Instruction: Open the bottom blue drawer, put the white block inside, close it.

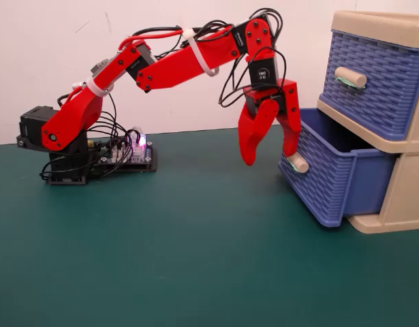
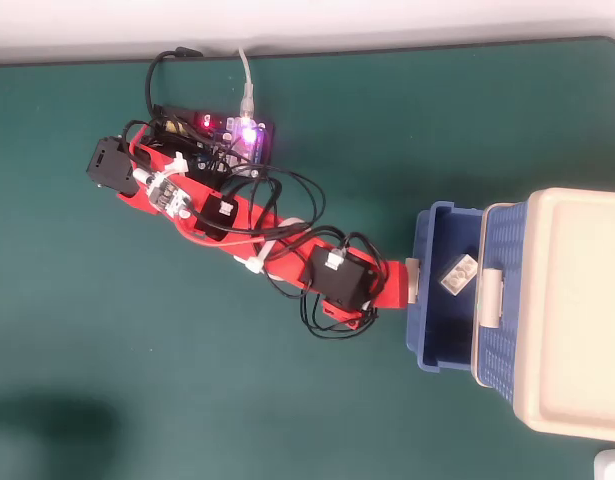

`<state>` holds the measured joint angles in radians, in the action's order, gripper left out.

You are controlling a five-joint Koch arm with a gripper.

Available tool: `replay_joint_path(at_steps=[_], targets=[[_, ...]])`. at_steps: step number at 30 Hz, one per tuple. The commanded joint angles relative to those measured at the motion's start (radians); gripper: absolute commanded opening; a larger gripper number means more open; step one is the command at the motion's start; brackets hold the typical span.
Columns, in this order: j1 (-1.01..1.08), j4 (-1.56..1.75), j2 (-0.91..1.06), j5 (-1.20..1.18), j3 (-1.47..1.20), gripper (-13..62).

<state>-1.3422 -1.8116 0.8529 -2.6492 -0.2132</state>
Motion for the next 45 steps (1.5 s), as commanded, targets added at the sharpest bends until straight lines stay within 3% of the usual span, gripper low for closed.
replay_joint_path(at_steps=[1, 15, 20, 25, 28, 31, 39, 45], targets=[[-0.035, 0.077, 0.025, -0.006, 0.018, 34.1], [-0.077, 0.724, -0.109, -0.003, 0.017, 34.6], [-0.005, 0.428, 0.124, 0.000, 0.018, 34.8], [0.302, -0.043, 0.459, 0.006, 0.008, 34.5], [0.508, -0.175, 0.554, 0.083, -0.051, 34.2], [0.675, -0.199, 0.660, 0.259, -0.291, 34.2], [1.029, 0.087, 1.160, 0.775, -1.393, 33.9], [1.060, 0.325, 1.466, 0.902, -2.072, 34.1]])
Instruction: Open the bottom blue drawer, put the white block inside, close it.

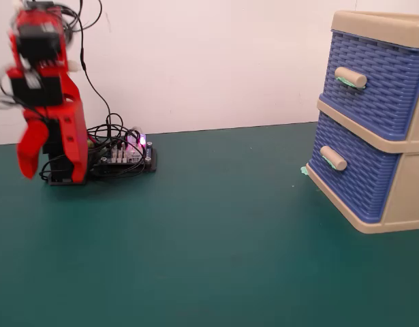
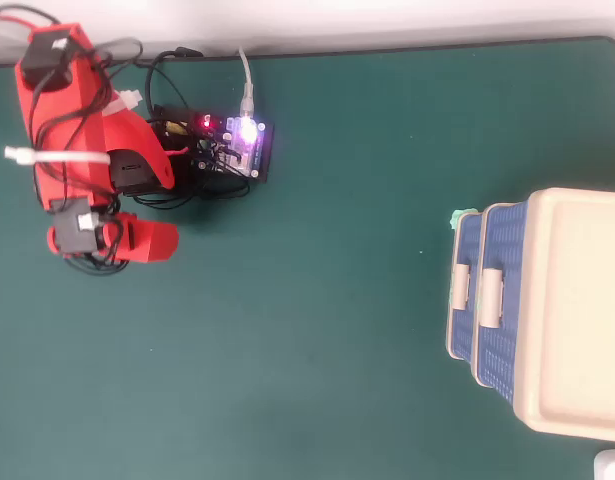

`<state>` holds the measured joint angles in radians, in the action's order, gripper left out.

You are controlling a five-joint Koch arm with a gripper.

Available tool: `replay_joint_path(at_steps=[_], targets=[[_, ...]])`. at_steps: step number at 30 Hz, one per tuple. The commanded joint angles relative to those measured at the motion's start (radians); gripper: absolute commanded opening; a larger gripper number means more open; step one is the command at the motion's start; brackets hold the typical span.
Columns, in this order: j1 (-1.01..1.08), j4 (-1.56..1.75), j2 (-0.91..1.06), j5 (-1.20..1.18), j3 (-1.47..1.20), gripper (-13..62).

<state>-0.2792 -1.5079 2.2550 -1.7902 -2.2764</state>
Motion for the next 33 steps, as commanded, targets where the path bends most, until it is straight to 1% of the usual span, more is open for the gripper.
replay_joint_path(at_steps=[1, 4, 7, 12, 33], targets=[[0.005, 0.020, 0.100, 0.078, -0.095, 34.1], [0.014, -0.041, 0.097, 0.127, -0.204, 34.1], [0.023, -0.172, 0.097, 0.161, -0.201, 34.2], [0.040, -0.153, 0.097, 0.215, -0.202, 34.1], [0.055, -0.150, 0.097, 0.215, -0.199, 34.5]])
